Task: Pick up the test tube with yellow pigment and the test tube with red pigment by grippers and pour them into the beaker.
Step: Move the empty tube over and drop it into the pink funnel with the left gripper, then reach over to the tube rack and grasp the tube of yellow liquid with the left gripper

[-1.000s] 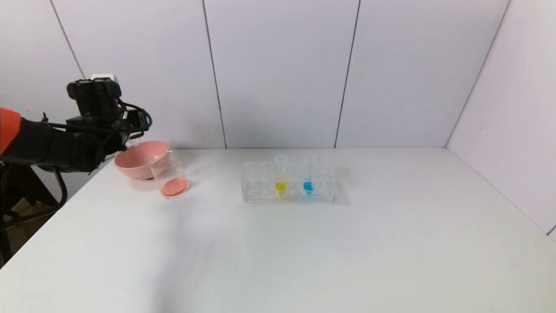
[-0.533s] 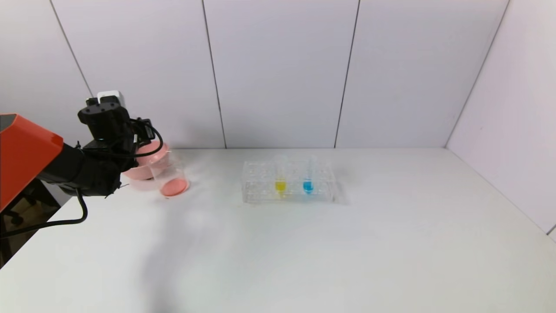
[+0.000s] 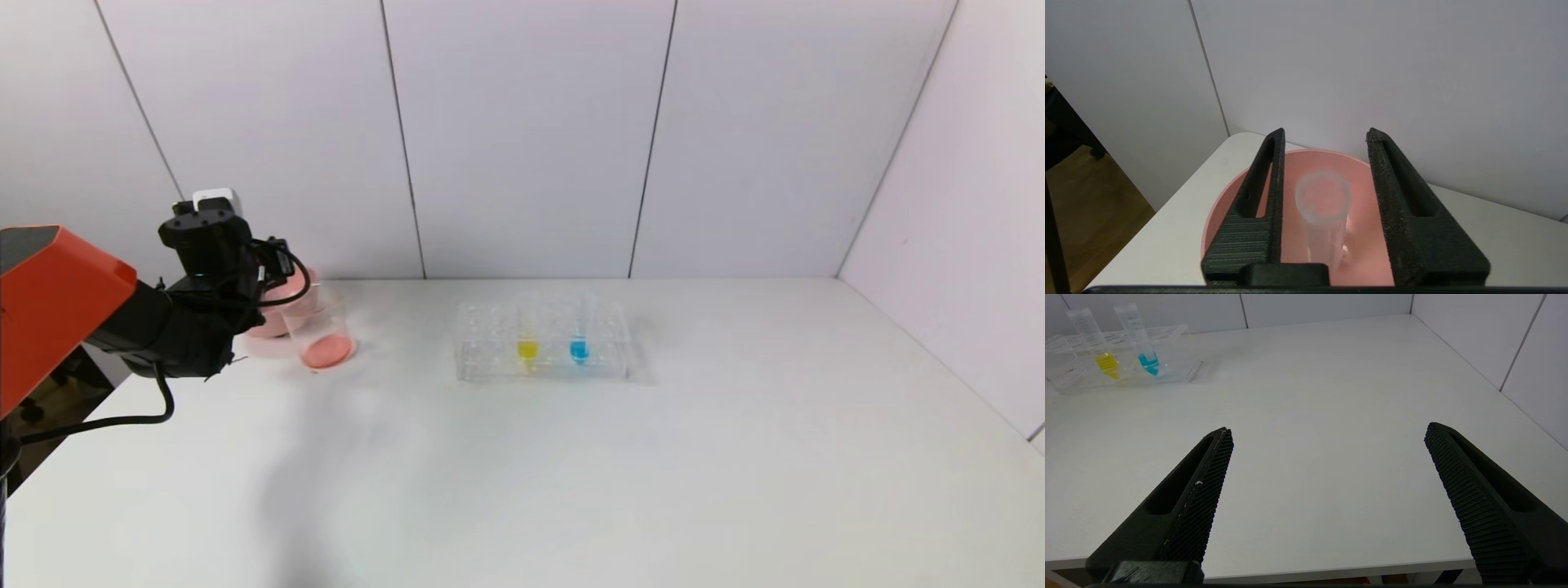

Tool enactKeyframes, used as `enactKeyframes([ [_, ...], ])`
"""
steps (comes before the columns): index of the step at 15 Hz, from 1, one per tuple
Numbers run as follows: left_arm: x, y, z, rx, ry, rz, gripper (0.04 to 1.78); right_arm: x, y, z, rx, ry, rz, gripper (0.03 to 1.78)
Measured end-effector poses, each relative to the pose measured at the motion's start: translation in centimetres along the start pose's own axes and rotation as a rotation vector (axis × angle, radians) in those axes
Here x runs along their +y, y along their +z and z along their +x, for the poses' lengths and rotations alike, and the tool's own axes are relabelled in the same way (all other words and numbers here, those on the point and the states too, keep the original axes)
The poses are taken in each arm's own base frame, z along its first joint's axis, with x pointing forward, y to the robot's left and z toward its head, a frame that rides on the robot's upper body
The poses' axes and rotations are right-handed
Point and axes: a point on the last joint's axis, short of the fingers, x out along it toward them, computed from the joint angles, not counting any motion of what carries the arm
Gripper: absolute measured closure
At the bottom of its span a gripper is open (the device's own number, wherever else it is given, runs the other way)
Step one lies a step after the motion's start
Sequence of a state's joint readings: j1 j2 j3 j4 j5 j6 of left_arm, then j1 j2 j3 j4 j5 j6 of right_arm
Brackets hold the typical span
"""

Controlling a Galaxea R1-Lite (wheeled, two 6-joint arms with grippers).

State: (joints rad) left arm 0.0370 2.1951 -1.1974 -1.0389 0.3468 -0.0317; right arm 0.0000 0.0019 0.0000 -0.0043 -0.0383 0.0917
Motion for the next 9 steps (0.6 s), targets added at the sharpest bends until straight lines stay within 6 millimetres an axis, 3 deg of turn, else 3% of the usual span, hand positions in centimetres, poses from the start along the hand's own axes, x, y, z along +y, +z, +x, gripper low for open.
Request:
enactKeyframes([
  [5,0.0,0.0,0.0,-0.01,0.0,-0.001,0.27,0.0,0.0,0.0,0.0,0.0,0.0,0.1],
  [9,0.1,1.1,-0.3,-0.017,-0.003,0.026,0.05,0.0,0.0,0.0,0.0,0.0,0.0,0.1],
])
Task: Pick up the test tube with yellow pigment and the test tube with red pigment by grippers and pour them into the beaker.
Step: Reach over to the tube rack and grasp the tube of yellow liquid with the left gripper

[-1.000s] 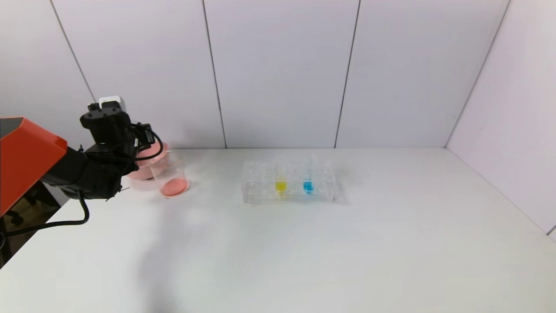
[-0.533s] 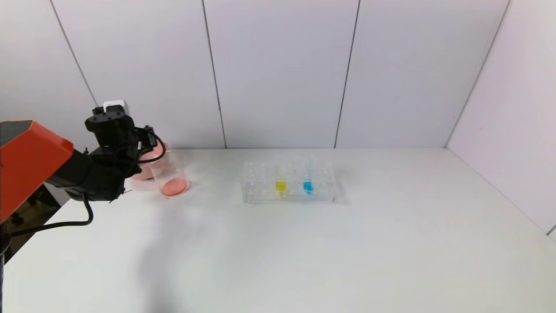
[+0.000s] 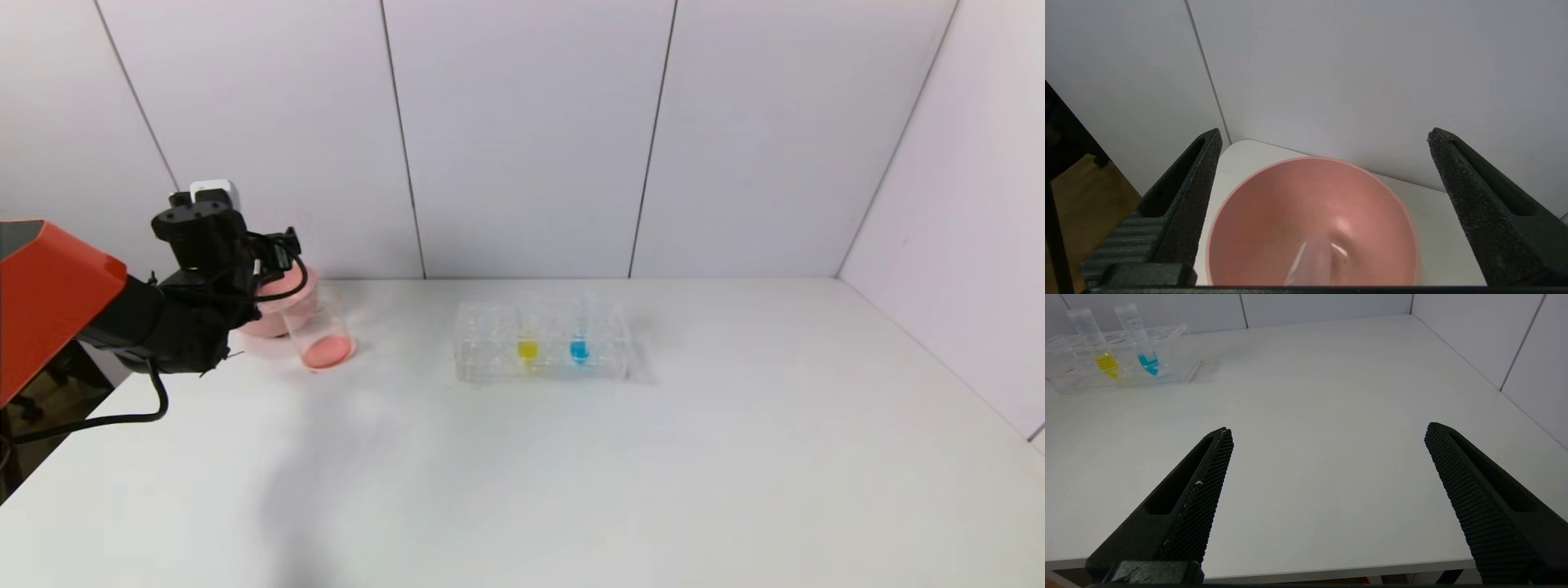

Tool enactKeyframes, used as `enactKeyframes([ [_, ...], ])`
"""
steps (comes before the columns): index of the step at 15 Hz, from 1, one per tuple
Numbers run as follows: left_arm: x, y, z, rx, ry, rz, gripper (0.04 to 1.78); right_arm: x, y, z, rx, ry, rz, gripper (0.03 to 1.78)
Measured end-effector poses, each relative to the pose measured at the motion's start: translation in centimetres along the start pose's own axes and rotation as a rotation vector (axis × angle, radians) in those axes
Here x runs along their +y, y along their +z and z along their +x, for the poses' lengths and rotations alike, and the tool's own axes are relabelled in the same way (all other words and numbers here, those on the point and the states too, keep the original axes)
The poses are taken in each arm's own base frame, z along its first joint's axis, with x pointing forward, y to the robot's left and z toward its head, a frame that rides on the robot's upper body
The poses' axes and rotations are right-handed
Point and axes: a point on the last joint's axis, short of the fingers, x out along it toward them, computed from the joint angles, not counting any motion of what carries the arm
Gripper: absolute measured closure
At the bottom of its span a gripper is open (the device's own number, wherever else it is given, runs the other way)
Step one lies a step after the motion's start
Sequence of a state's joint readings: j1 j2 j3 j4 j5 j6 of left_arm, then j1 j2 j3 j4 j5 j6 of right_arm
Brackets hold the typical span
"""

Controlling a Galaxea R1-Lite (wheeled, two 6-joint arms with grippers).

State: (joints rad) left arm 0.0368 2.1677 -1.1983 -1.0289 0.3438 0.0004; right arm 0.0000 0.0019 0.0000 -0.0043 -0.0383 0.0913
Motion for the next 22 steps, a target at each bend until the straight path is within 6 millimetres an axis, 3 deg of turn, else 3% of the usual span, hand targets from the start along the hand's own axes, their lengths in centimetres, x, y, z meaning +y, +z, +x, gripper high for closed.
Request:
enactKeyframes([
  [3,0.3,2.0,-1.0,0.043,-0.019,0.022,0.06,0.0,0.0,0.0,0.0,0.0,0.0,0.1],
  [6,0.7,4.9,-3.3,0.13,-0.068,0.042,0.06,0.0,0.0,0.0,0.0,0.0,0.0,0.1],
  [11,-0.4,7.6,-9.9,0.281,-0.24,0.098,0.06,0.0,0.0,0.0,0.0,0.0,0.0,0.1],
  [16,-2.2,6.8,-17.5,0.376,-0.668,0.236,0.06,0.0,0.0,0.0,0.0,0.0,0.0,0.1],
  [22,-8.1,5.5,-23.7,0.37,-0.9,0.239,0.06,0.0,0.0,0.0,0.0,0.0,0.0,0.1],
])
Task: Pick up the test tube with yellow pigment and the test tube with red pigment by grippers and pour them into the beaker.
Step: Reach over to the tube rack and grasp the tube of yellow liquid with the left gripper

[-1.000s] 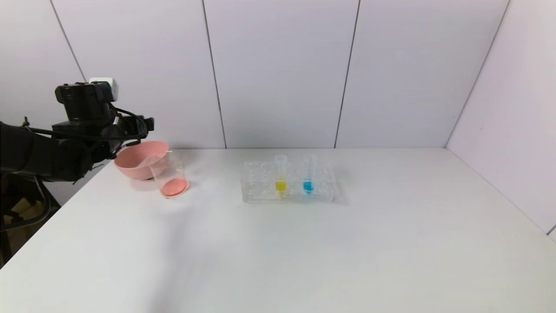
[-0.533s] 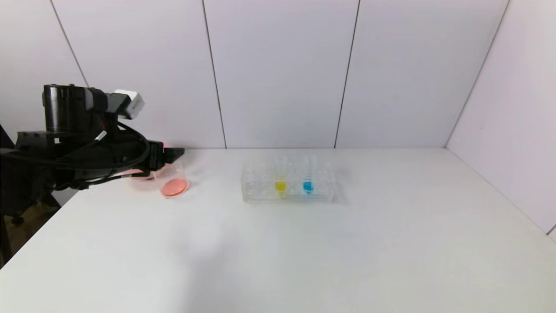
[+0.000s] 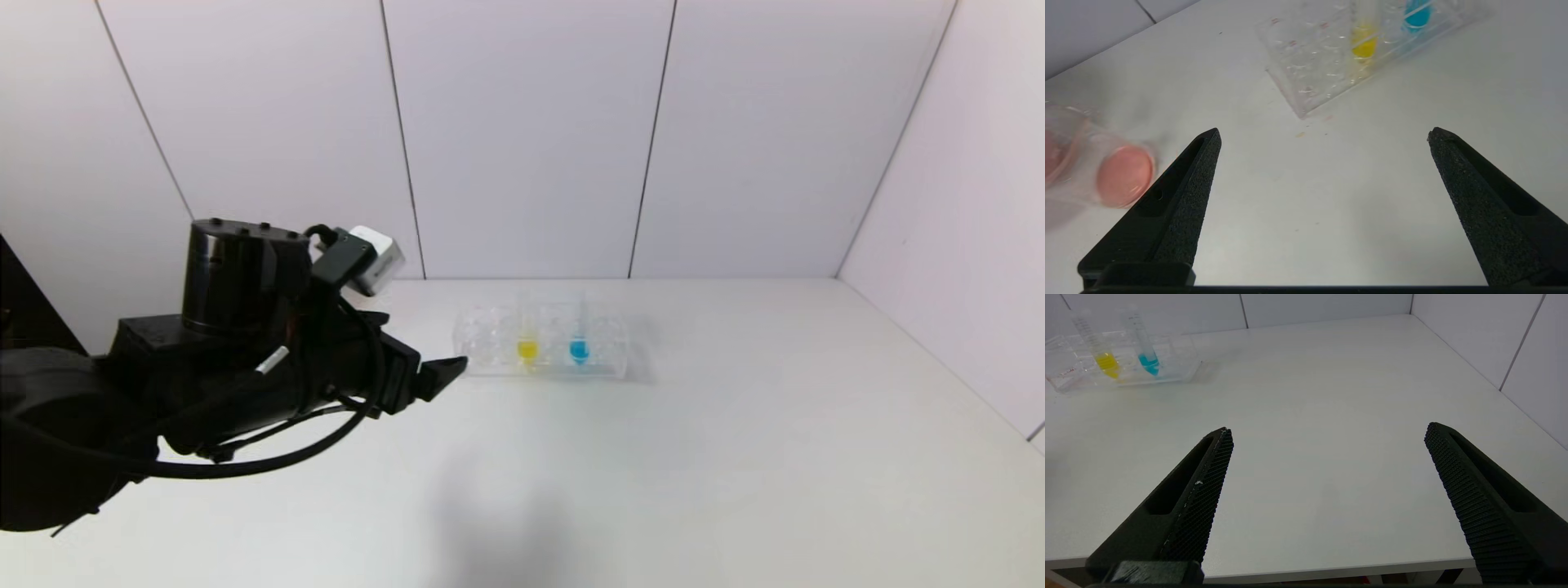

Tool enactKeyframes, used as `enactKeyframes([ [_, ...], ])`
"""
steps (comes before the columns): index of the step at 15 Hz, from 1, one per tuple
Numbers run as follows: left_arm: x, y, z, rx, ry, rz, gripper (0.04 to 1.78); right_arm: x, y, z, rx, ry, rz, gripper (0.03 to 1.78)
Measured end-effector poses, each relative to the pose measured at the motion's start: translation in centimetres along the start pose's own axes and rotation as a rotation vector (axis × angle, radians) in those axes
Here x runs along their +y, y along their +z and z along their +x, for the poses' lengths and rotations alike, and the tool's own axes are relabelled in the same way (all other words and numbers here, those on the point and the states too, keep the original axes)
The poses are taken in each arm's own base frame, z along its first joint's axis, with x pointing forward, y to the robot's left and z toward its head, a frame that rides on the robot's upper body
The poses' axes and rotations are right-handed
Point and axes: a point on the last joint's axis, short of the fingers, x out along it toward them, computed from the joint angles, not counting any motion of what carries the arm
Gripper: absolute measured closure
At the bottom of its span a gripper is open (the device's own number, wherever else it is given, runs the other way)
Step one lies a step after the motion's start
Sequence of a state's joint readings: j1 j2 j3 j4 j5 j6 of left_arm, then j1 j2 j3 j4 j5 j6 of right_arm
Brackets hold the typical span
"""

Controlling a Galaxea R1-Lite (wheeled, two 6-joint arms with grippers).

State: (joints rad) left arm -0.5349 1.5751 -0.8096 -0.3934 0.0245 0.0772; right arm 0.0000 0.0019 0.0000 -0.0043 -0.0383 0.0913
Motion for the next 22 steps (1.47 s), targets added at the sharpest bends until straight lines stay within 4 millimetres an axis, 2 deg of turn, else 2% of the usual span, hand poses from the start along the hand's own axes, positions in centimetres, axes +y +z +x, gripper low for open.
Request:
enactKeyframes([
  [4,-3.8,-0.1,3.8,-0.101,0.075,-0.064,0.06,0.0,0.0,0.0,0.0,0.0,0.0,0.1],
  [9,-6.6,-0.8,9.0,-0.205,0.2,-0.137,0.06,0.0,0.0,0.0,0.0,0.0,0.0,0.1],
  [16,-8.6,-1.5,15.1,-0.29,0.318,-0.192,0.06,0.0,0.0,0.0,0.0,0.0,0.0,0.1],
  [22,-9.4,-1.4,18.4,-0.325,0.382,-0.206,0.06,0.0,0.0,0.0,0.0,0.0,0.0,0.1],
])
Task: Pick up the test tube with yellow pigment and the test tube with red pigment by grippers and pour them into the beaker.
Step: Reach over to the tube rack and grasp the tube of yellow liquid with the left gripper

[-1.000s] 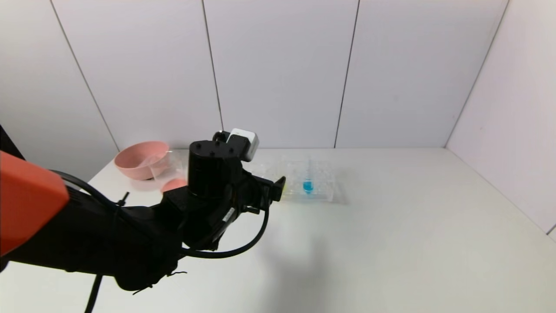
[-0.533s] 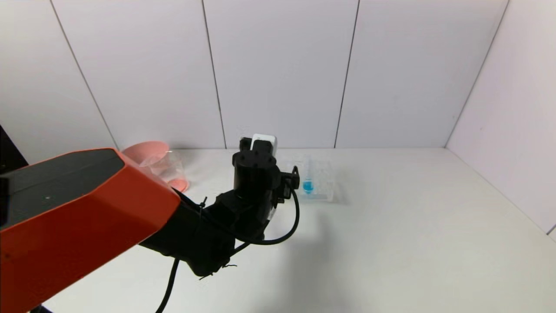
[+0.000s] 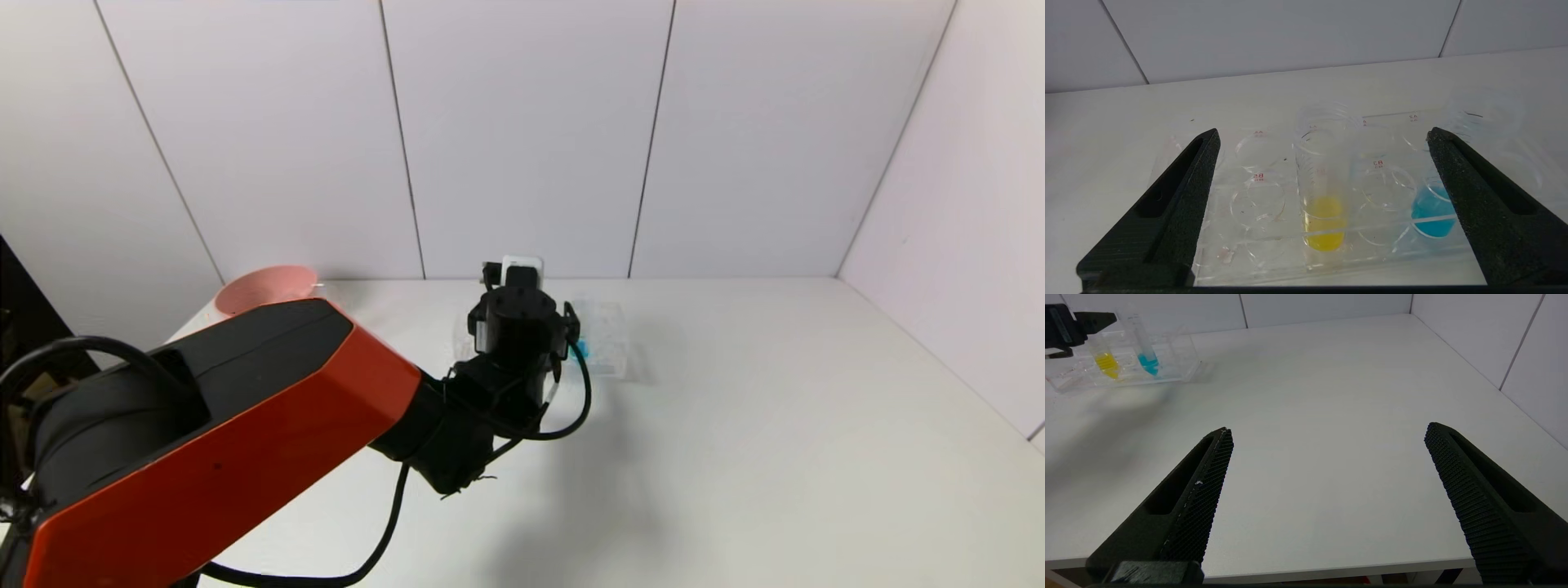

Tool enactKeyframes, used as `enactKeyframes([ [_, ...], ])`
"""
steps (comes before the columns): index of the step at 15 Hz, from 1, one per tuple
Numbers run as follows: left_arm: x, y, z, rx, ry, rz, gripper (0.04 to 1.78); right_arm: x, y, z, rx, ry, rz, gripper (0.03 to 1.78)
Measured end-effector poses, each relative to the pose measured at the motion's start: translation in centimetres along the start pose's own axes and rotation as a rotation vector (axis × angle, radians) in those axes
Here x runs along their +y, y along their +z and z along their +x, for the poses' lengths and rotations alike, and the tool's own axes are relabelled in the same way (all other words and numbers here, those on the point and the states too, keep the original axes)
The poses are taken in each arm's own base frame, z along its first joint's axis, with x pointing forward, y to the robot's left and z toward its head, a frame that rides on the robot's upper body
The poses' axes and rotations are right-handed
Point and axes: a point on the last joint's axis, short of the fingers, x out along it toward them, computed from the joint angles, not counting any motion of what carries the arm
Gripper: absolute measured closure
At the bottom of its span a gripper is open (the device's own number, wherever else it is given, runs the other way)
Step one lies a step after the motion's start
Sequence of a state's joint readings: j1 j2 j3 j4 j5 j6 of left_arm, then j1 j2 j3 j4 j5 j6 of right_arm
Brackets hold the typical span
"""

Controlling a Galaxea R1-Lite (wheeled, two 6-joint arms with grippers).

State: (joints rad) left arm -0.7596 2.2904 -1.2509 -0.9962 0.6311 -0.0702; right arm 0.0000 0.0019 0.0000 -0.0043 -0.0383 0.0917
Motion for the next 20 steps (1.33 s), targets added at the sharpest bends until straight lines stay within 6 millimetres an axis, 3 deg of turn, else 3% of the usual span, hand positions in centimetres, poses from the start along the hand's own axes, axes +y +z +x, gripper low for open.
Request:
enactKeyframes([
  [7,-0.1,-0.7,1.9,-0.021,0.029,0.004,0.06,0.0,0.0,0.0,0.0,0.0,0.0,0.1],
  [9,-0.1,-0.8,2.0,-0.025,0.028,0.0,0.14,0.0,0.0,0.0,0.0,0.0,0.0,0.1],
  [12,-0.1,-0.8,2.1,-0.025,0.029,-0.003,0.46,0.0,0.0,0.0,0.0,0.0,0.0,0.1],
  [17,0.1,-0.7,2.2,-0.036,0.032,-0.009,1.3,0.0,0.0,0.0,-0.001,0.0,0.0,0.1],
  [20,0.1,-0.6,2.2,-0.039,0.031,-0.011,1.36,0.0,0.0,0.0,0.0,0.0,0.0,0.1],
])
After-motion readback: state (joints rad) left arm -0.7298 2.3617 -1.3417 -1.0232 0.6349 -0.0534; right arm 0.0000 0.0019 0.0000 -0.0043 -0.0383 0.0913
